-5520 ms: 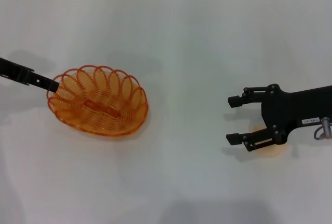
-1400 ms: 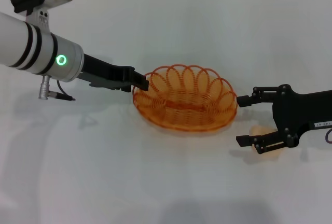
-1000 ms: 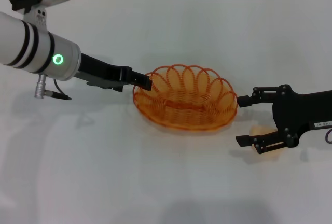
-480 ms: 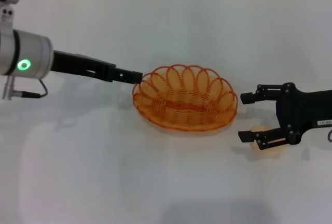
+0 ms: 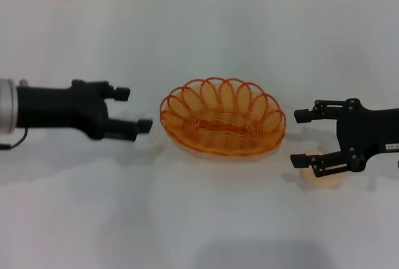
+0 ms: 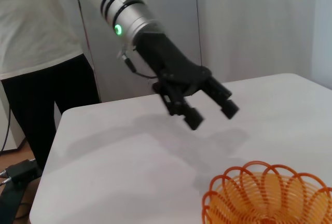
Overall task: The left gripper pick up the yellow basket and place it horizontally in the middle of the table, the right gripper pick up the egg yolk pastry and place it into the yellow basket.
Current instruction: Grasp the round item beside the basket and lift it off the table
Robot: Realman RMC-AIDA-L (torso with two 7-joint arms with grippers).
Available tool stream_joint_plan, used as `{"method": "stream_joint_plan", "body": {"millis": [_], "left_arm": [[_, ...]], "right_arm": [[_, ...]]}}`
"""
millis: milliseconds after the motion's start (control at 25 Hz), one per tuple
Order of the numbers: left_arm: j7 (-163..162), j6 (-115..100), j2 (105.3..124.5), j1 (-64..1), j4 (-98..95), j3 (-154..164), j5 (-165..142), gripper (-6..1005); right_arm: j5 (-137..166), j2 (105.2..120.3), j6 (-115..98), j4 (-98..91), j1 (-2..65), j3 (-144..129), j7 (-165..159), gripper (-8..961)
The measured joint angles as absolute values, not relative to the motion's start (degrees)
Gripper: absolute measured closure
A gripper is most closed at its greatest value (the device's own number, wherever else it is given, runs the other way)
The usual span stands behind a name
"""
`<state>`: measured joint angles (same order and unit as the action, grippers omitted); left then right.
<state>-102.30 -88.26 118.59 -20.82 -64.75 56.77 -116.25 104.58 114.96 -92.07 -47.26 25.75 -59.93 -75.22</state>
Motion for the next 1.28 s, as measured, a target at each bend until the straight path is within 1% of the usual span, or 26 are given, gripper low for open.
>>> {"method": "stream_joint_plan", "body": {"millis": [200, 520, 600, 800, 880, 1000, 1280], "left_arm": [[-90.2, -93.7, 118.45, -19.8, -59.8, 52.1, -116.1, 106], [-78.7, -98.8, 117.57, -19.4, -53.4, 47.4, -116.5, 106], [-78.0, -99.6, 117.36, -19.4, -53.2, 46.9, -117.0, 106], [-77.7, -100.8, 116.96, -19.1, -53.6, 46.8, -117.1, 107], [-77.8, -100.7, 116.92, -19.2, -53.6, 46.8, -117.3, 107], [-78.1, -100.4, 116.89, -19.5, -53.5, 46.8, -117.8, 107], [-77.9, -101.0, 117.49, -19.6, -53.6, 46.8, -117.9, 107]], "right_arm": [[104.6, 114.95, -92.3, -47.3, 25.4, -58.7, -75.3, 124], [104.8, 114.79, -92.3, -47.3, 25.1, -58.6, -77.3, 138], [105.3, 114.58, -92.3, -47.5, 25.1, -58.7, -78.0, 142], [108.8, 113.49, -92.8, -49.0, 25.0, -59.2, -82.1, 151], [111.7, 113.56, -92.9, -50.2, 25.1, -59.2, -84.1, 155], [115.0, 114.13, -92.8, -51.4, 25.2, -59.3, -85.2, 160], [115.9, 114.71, -91.2, -51.0, 24.9, -59.8, -83.7, 173]]}}
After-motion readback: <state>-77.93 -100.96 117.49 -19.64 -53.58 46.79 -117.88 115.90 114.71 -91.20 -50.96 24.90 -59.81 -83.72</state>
